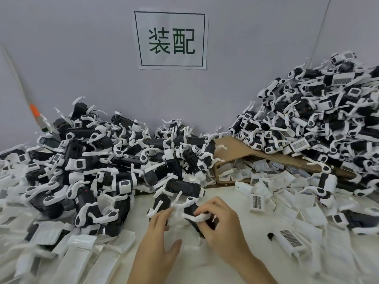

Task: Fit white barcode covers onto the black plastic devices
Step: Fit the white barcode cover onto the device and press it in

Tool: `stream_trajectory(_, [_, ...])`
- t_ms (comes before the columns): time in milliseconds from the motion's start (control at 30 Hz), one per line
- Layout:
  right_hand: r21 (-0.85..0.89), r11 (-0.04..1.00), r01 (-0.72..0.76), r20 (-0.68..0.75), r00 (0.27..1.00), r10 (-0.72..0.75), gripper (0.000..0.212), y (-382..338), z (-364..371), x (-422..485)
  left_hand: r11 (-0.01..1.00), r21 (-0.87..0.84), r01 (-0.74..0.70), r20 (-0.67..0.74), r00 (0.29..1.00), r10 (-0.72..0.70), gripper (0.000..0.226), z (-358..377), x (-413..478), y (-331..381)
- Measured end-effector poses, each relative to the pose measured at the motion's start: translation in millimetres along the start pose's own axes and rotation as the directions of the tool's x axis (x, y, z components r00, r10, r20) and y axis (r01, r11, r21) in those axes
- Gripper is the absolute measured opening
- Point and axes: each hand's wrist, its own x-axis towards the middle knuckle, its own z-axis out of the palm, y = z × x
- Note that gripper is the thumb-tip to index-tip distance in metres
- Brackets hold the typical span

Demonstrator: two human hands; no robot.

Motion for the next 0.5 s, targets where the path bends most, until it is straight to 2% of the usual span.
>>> stream_trajectory(100, [0.108,0.994,-0.015,0.261,0.965,-0.014,0.023,-13,-3,-2,0.992,0.128,-0.018,0.153,0.988,-0.002,0.100,0,5,-10])
stream_trajectory(167, [0.215,0.971,-0.109,0.528,0.849,-0.022,0.035,-16,-11,3,0.970,0.244,0.002,0.183,0.982,-0.048,0.114,-1,7,-16])
stream_trajectory(200, [0.264,0.951,-0.161,0.582,0.813,-0.024,0.036,-17,-14,8,0.959,0.284,0.005,0.181,0.982,-0.059,0.115,-2,8,-19])
stream_trajectory(233, [0.288,0.940,-0.181,0.541,0.841,-0.003,0.032,-16,-16,17,0.953,0.302,-0.004,0.173,0.984,-0.050,0.113,-2,9,-19])
stream_trajectory(267, [0.266,0.950,-0.164,0.406,0.913,0.044,0.028,-13,-16,29,0.951,0.310,-0.024,0.165,0.986,-0.029,0.108,-2,10,-18])
stream_trajectory(300, [0.171,0.978,-0.122,0.214,0.973,0.084,0.028,-8,-16,44,0.947,0.317,-0.044,0.164,0.987,-0.008,0.102,-2,10,-16])
stream_trajectory(333, [-0.007,0.997,-0.082,0.055,0.995,0.082,0.032,-2,-16,60,0.941,0.331,-0.063,0.167,0.986,0.007,0.096,-2,9,-13])
stream_trajectory(367, [-0.231,0.971,-0.055,0.010,0.998,0.059,0.039,6,-17,76,0.935,0.347,-0.072,0.171,0.985,0.012,0.092,-1,9,-11])
stream_trajectory(433, [-0.565,0.825,-0.015,0.143,0.983,0.115,0.052,20,-10,97,0.935,0.348,-0.064,0.175,0.985,0.003,0.090,0,7,-10])
stream_trajectory(500, [-0.659,0.752,0.032,0.227,0.961,0.158,0.053,34,4,101,0.942,0.330,-0.065,0.183,0.983,0.004,0.089,-1,6,-12])
